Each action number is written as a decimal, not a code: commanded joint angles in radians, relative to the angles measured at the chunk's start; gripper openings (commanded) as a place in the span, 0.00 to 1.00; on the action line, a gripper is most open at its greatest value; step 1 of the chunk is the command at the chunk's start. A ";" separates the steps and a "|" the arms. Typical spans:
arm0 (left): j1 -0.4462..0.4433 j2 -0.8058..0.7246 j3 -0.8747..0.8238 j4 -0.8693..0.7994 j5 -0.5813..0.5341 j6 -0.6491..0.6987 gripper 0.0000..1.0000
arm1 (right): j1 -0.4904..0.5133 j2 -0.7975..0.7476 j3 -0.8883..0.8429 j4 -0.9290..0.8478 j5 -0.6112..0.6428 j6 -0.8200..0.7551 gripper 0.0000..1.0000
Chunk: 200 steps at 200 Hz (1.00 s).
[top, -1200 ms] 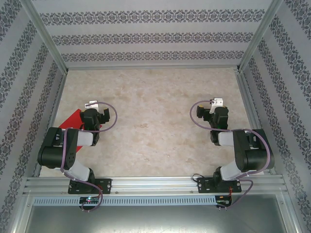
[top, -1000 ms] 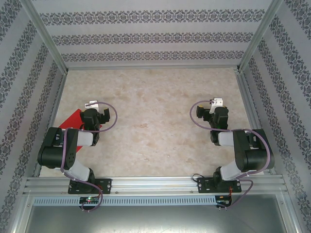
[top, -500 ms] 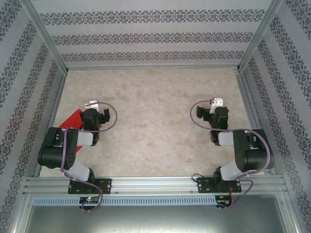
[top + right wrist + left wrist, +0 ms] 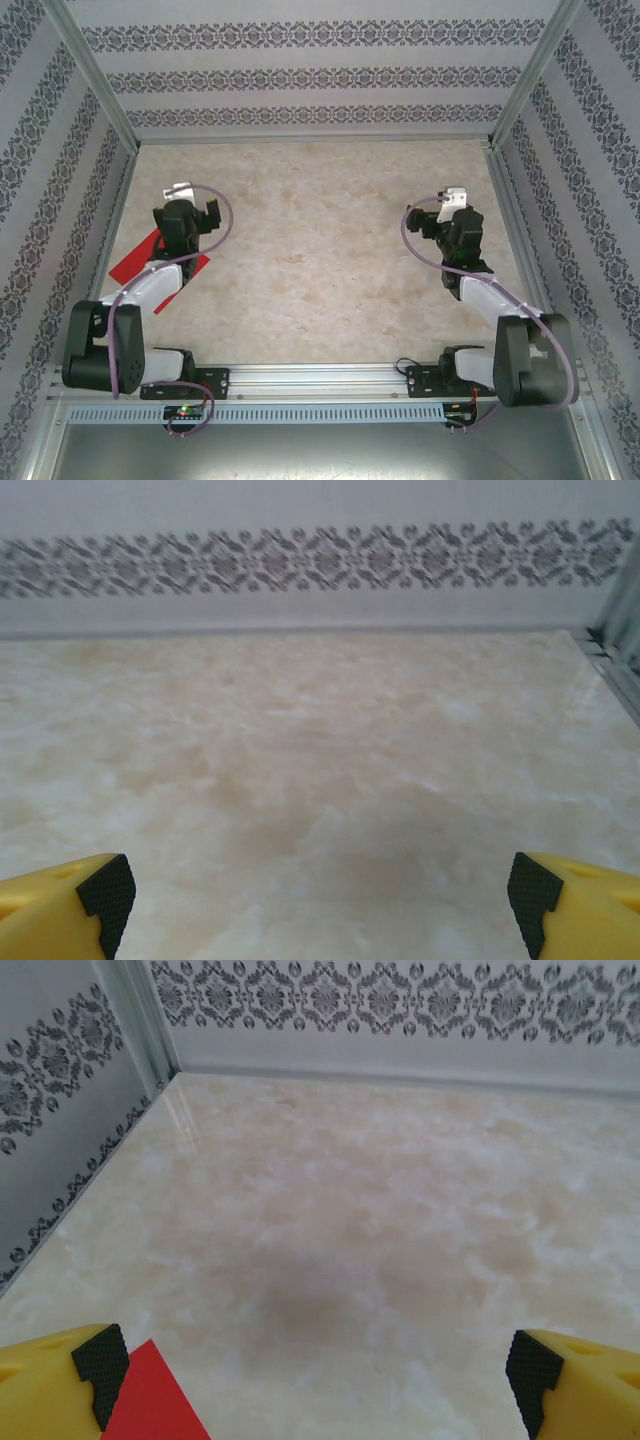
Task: Fold a paper plane with a square sheet of paper (pick it up from the middle)
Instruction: Move the square sheet of paper to the center of the table.
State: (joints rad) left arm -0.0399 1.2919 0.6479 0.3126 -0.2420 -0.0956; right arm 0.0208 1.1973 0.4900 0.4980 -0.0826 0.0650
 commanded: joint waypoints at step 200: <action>0.364 0.396 0.396 -0.912 0.247 -0.287 0.99 | 0.398 -0.059 0.327 -0.687 -0.213 0.128 0.98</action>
State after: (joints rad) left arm 0.3096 1.6501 0.9985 -0.5472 -0.0059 -0.3737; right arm 0.4088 1.1358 0.7746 -0.1623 -0.3222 0.1993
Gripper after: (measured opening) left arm 0.988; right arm 0.976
